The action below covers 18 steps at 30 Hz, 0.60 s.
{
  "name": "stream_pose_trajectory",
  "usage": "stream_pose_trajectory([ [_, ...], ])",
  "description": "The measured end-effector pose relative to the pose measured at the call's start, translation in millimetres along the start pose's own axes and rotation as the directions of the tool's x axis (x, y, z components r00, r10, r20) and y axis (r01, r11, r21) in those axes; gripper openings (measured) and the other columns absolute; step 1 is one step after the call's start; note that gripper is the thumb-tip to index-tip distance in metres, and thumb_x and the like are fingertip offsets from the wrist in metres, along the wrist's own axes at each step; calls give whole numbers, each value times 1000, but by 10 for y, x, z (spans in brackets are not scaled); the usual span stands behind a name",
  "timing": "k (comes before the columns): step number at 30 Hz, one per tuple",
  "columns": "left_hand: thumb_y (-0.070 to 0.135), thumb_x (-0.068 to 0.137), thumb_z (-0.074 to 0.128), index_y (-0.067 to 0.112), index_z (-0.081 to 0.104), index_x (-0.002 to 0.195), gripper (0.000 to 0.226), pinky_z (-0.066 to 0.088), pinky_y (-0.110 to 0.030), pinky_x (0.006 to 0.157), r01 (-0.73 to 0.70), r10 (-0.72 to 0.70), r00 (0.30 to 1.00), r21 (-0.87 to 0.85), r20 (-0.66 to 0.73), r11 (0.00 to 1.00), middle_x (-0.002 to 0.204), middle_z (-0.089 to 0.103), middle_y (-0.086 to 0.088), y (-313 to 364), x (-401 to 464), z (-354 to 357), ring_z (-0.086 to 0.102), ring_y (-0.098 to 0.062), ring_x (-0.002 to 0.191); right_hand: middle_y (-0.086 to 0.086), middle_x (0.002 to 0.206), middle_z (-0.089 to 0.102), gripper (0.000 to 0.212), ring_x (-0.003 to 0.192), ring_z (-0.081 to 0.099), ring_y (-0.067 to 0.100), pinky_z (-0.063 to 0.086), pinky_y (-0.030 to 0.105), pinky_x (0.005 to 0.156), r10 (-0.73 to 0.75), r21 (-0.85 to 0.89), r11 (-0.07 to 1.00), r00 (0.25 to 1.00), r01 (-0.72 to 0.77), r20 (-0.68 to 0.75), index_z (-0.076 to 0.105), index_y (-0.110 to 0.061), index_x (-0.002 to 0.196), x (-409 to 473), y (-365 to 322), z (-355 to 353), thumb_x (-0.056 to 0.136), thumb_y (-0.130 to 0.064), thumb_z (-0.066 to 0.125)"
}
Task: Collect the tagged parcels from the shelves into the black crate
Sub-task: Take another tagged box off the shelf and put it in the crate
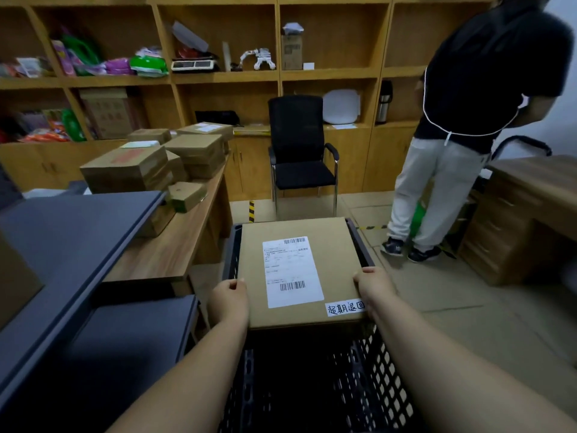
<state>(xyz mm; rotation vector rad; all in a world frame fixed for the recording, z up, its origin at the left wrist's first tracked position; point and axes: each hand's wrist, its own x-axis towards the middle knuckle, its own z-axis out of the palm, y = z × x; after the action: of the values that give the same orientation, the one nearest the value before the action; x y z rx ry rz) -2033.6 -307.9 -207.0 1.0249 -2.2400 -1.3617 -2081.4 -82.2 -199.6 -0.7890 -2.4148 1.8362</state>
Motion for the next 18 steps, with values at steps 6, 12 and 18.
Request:
stream_pose_trajectory([
  [6, 23, 94, 51, 14, 61, 80, 20, 40, -29, 66, 33, -33, 999, 8, -4, 999, 83, 63, -6, -161, 177, 192, 53, -25, 73, 4, 78, 65, 14, 79, 66, 32, 56, 39, 69, 8, -90, 996, 1000, -7, 16, 55, -22, 74, 183, 111, 191, 84, -14, 49],
  [12, 21, 97, 46, 6, 68, 100, 27, 38, -28, 70, 58, -58, 998, 79, -8, 995, 100, 68, -13, -220, 275, 365, 56, -29, 84, 8, 94, 67, 24, 70, 60, 24, 43, 26, 54, 28, -82, 996, 998, -24, 57, 61, -12, 104, 367, 239, 329, 86, -13, 46],
  [18, 17, 97, 43, 3, 66, 104, 27, 38, -30, 72, 140, -142, 990, 91, 18, 986, 104, 66, -17, -387, 368, 633, 59, -33, 93, 7, 97, 66, 29, 82, 63, 27, 51, 33, 63, 105, -89, 991, 993, -99, 62, 59, -15, 111, 589, 418, 471, 87, -15, 43],
])
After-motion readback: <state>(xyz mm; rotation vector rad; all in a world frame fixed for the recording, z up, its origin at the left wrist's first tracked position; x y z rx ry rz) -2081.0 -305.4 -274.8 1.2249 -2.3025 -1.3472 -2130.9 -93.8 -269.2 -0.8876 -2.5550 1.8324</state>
